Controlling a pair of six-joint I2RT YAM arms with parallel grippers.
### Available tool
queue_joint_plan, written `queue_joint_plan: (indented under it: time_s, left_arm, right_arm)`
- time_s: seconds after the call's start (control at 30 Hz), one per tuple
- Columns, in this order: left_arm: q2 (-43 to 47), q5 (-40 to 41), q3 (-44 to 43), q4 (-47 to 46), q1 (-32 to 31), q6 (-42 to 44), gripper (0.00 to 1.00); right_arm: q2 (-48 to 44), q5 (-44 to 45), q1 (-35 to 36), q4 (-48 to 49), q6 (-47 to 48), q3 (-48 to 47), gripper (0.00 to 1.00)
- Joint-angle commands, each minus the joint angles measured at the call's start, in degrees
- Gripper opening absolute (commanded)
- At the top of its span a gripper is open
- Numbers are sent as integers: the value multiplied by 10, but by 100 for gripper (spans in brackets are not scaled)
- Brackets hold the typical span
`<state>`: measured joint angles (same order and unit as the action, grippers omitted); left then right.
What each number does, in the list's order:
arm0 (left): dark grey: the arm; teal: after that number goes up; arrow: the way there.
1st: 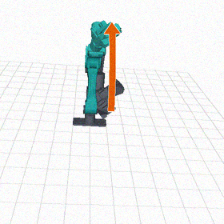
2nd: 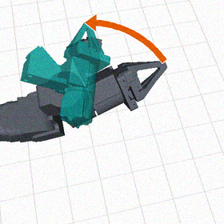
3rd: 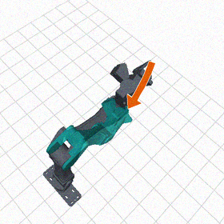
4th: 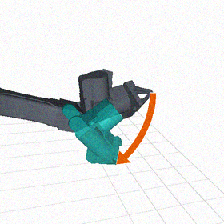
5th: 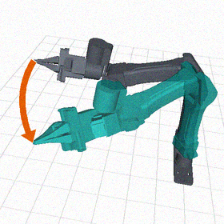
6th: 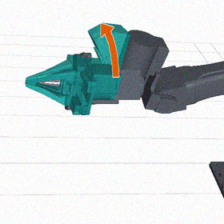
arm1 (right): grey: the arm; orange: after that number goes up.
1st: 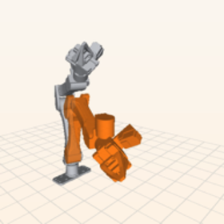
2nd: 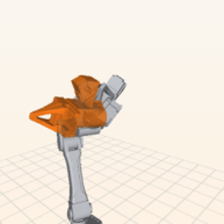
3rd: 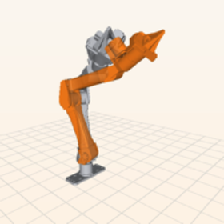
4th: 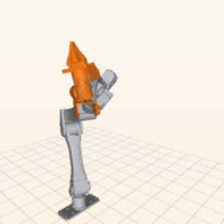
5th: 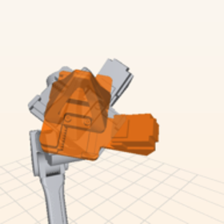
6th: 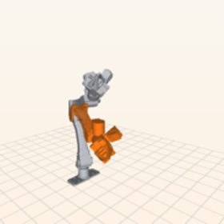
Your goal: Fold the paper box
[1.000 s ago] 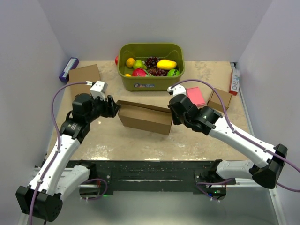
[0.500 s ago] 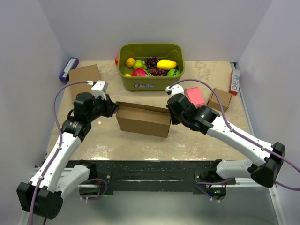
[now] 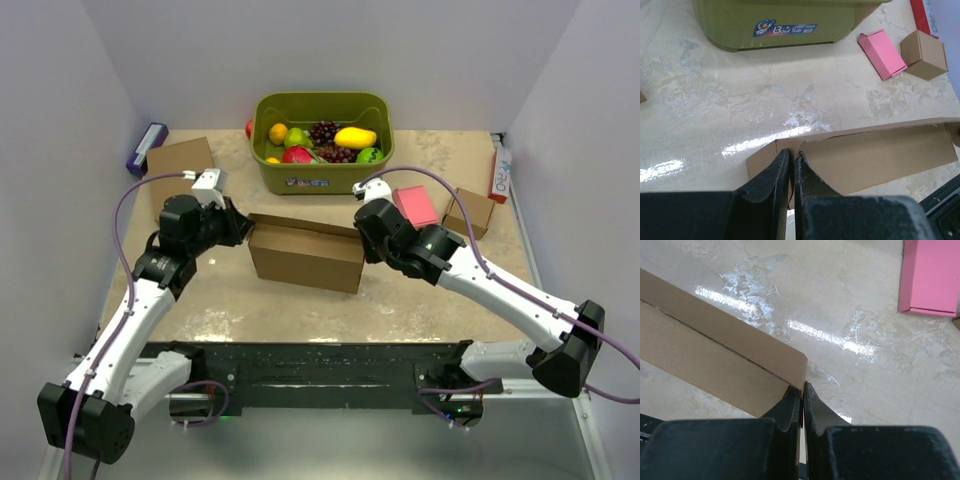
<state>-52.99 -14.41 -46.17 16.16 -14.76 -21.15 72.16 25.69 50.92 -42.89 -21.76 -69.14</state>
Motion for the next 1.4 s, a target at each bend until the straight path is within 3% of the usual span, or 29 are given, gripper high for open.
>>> queue_joint_plan:
  time_s: [0.0, 0.4, 0.73, 0.8, 0.93, 1.03, 1.37]
  left_arm:
    - [-4, -39, 7, -66, -6, -64, 5]
    - [-11, -68, 19, -123, -7, -123, 4]
    - [-15, -10, 33, -68, -7, -56, 3]
    - [-12, -14, 37, -71, -7, -54, 7]
    - [-2, 0, 42, -66, -7, -43, 30]
    - [4, 15, 42, -51, -7, -29, 38]
    - [20, 40, 39, -8, -7, -9, 45]
  right_arm:
    - [15, -17, 1, -9, -2, 2, 1]
    - [25, -22, 1, 2, 1, 14, 0]
    - [13, -26, 1, 11, -12, 17, 1]
    - [15, -26, 1, 9, -20, 17, 1]
    - [20, -17, 1, 1, -23, 15, 1]
    - [20, -9, 1, -4, -22, 11, 0]
    - [23, -6, 1, -8, -21, 7, 0]
